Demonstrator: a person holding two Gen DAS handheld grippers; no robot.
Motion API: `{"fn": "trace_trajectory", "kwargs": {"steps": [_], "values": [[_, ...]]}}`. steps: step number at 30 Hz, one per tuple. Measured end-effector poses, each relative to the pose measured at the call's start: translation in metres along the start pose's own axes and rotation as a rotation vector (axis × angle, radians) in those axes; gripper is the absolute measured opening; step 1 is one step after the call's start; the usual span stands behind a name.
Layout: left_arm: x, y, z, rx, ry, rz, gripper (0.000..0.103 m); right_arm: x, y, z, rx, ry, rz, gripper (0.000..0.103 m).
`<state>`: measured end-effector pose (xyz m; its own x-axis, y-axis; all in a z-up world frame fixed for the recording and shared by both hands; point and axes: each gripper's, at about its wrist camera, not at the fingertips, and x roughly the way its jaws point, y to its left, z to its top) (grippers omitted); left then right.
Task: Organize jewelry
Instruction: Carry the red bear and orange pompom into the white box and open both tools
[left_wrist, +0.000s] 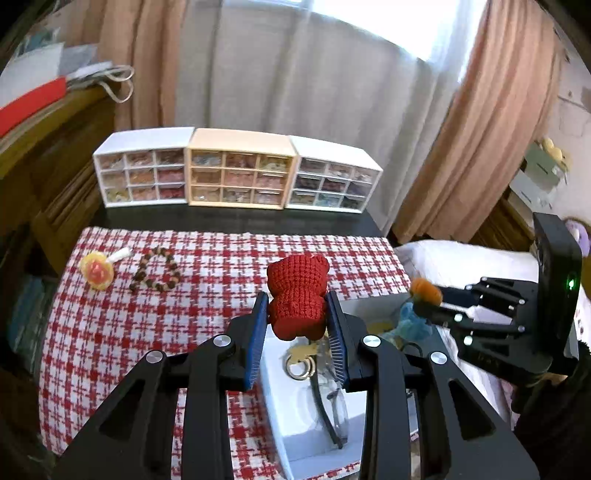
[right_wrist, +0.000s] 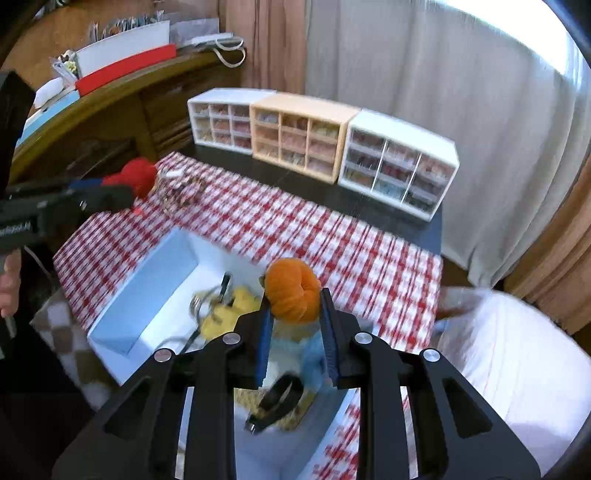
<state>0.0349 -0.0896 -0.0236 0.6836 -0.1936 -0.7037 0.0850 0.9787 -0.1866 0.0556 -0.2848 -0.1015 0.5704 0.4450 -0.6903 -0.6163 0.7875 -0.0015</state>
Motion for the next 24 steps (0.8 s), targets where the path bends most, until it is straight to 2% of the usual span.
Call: {"fn": "trace_trajectory", "kwargs": {"steps": [6,13,18,20,22,24], "values": [[0.010,-0.013,-0.006,0.033,0.039,-0.010,0.032,0.005,0.006,-0.016,0.010,0.040,0.013,0.025],[0.013,-0.017,-0.007,0.042,0.055,-0.008,0.032,0.018,0.010,-0.033,0.026,0.129,0.022,0.025],[0.026,-0.021,-0.016,0.032,0.118,-0.023,0.032,0.020,0.006,-0.041,0.050,0.140,0.017,0.025],[0.032,-0.023,-0.022,0.030,0.142,-0.027,0.032,0.020,0.002,-0.042,0.066,0.139,0.021,0.028],[0.037,-0.026,-0.028,0.035,0.160,-0.025,0.032,0.018,0.000,-0.042,0.071,0.132,0.020,0.035],[0.042,-0.029,-0.033,0.050,0.176,-0.014,0.032,0.016,-0.001,-0.043,0.076,0.126,0.020,0.036]]}}
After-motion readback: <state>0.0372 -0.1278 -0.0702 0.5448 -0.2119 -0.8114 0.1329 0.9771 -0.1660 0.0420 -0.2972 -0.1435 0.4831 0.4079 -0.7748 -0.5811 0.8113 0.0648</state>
